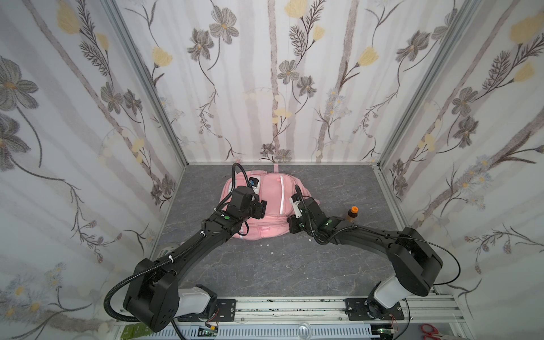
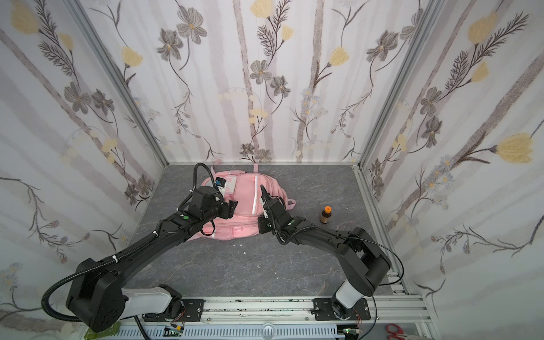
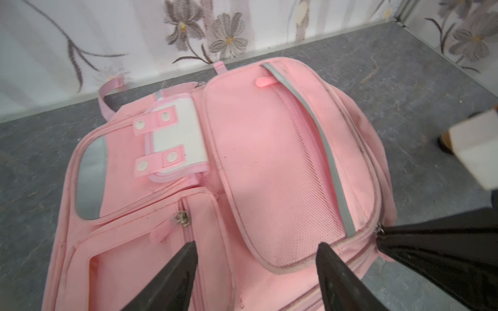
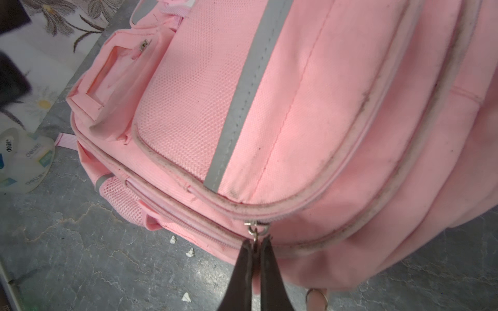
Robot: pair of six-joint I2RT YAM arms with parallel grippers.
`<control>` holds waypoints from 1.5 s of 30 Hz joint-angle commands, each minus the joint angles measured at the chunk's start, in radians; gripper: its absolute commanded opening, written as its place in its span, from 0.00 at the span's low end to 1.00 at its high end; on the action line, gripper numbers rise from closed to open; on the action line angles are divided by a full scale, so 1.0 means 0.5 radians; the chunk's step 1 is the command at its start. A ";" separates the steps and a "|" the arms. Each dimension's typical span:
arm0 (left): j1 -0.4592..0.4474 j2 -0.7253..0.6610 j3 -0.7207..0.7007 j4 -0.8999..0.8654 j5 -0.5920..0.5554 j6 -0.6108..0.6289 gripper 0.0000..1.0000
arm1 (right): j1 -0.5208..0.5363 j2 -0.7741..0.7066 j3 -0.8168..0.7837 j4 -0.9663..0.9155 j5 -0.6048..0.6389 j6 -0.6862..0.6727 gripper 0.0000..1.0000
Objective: Pack books, pencil case, and school supplies into a backpack
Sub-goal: Zip the student bag at the center of the table.
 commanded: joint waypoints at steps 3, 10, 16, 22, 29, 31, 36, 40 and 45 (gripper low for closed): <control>-0.111 0.093 0.014 0.104 0.159 0.629 0.73 | -0.042 -0.076 0.005 0.017 -0.180 -0.001 0.00; -0.184 0.361 0.171 0.156 0.319 0.714 0.62 | -0.082 -0.122 0.011 -0.001 -0.277 -0.041 0.00; -0.200 0.474 0.204 0.171 0.532 0.799 0.56 | -0.115 -0.132 0.002 -0.009 -0.310 -0.079 0.00; -0.199 0.551 0.193 0.155 0.442 0.910 0.42 | -0.139 -0.135 -0.007 -0.014 -0.360 -0.122 0.00; -0.203 0.579 0.181 0.224 0.311 0.895 0.00 | -0.172 -0.115 -0.041 -0.017 -0.353 -0.172 0.00; -0.204 0.536 0.147 0.265 0.305 0.878 0.00 | -0.190 -0.096 -0.034 -0.017 -0.334 -0.175 0.00; -0.202 0.449 0.117 0.276 0.392 0.805 0.00 | -0.187 0.006 0.048 0.025 -0.502 -0.273 0.23; -0.202 0.454 0.150 0.232 0.487 0.762 0.00 | -0.186 0.008 0.004 0.183 -0.503 -0.262 0.39; -0.203 0.496 0.208 0.212 0.543 0.681 0.00 | -0.189 0.004 -0.047 0.301 -0.501 -0.274 0.31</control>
